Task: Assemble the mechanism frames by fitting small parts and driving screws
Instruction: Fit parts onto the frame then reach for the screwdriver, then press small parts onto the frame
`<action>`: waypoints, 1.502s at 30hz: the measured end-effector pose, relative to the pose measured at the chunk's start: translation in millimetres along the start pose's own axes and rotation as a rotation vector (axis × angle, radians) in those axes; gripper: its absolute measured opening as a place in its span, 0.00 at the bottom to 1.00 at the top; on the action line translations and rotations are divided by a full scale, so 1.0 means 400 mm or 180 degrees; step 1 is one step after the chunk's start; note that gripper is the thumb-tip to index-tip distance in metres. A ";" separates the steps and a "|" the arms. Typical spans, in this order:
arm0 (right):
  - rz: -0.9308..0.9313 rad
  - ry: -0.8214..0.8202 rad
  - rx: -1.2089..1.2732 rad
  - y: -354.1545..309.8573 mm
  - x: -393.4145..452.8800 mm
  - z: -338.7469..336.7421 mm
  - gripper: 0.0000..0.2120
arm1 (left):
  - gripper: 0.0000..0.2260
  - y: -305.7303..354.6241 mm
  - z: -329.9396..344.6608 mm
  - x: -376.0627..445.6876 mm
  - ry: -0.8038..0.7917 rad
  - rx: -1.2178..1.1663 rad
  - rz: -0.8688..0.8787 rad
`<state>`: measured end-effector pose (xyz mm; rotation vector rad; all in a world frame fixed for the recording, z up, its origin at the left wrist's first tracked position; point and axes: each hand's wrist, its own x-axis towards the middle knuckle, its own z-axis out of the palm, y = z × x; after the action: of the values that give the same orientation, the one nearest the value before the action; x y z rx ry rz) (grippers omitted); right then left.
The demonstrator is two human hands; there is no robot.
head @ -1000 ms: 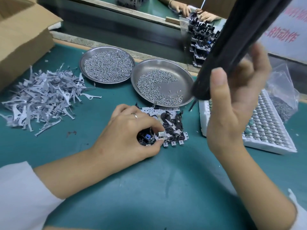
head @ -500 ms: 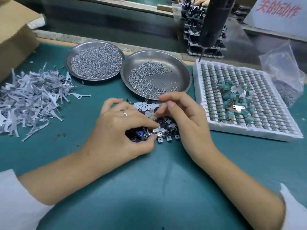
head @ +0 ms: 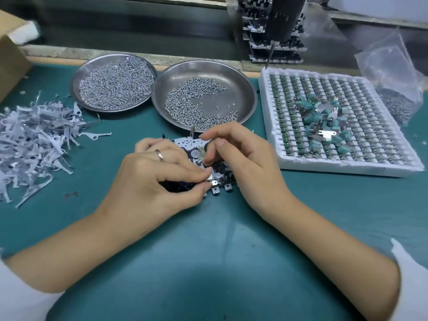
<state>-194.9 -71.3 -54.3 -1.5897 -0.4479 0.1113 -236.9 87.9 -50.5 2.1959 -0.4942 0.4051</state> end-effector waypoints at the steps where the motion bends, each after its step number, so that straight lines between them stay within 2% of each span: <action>1: 0.0009 -0.0001 0.0005 -0.001 0.000 0.000 0.13 | 0.07 -0.001 0.000 0.000 -0.0007 -0.0012 0.0017; 8: 0.0029 0.0011 -0.0028 -0.003 0.001 0.001 0.13 | 0.07 0.003 0.016 -0.006 0.0259 -0.0020 -0.0047; 20: -0.0063 0.0047 -0.0192 -0.001 0.002 0.006 0.13 | 0.09 0.000 0.017 -0.009 0.0302 -0.0153 -0.0104; 27: -0.0305 0.0166 -0.0192 -0.007 -0.007 0.000 0.13 | 0.08 0.003 0.006 -0.005 0.0285 0.0396 0.0138; 29: -0.0661 0.0419 -0.0628 -0.008 -0.015 -0.002 0.12 | 0.10 0.003 -0.005 -0.001 0.0359 0.0463 0.0102; 31: -0.1299 0.0554 -0.1431 -0.009 -0.023 -0.001 0.09 | 0.10 0.001 -0.016 0.005 0.0616 0.0317 -0.0123; 32: -0.1621 0.0469 -0.1899 -0.011 -0.027 0.006 0.08 | 0.09 -0.001 -0.020 0.009 0.0791 0.0235 -0.0256; 34: -0.1904 -0.0039 -0.2781 -0.014 -0.034 0.029 0.16 | 0.07 -0.011 -0.025 0.017 0.1075 0.0057 -0.0467; 36: -0.1736 -0.0605 -0.3609 -0.014 -0.041 0.054 0.22 | 0.08 -0.021 -0.025 0.025 0.1184 -0.0070 -0.0575; 38: -0.1554 -0.0809 -0.4187 -0.022 -0.053 0.074 0.18 | 0.09 -0.025 -0.025 0.031 0.1201 -0.0078 -0.0586; 45: -0.1289 -0.0904 -0.4442 -0.053 -0.166 0.080 0.16 | 0.09 -0.024 -0.027 0.028 0.1233 -0.0050 -0.0351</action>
<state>-271.1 -64.4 -49.5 -2.7969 -1.2200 -0.3798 -223.7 99.6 -45.4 2.0500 -0.1635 0.7430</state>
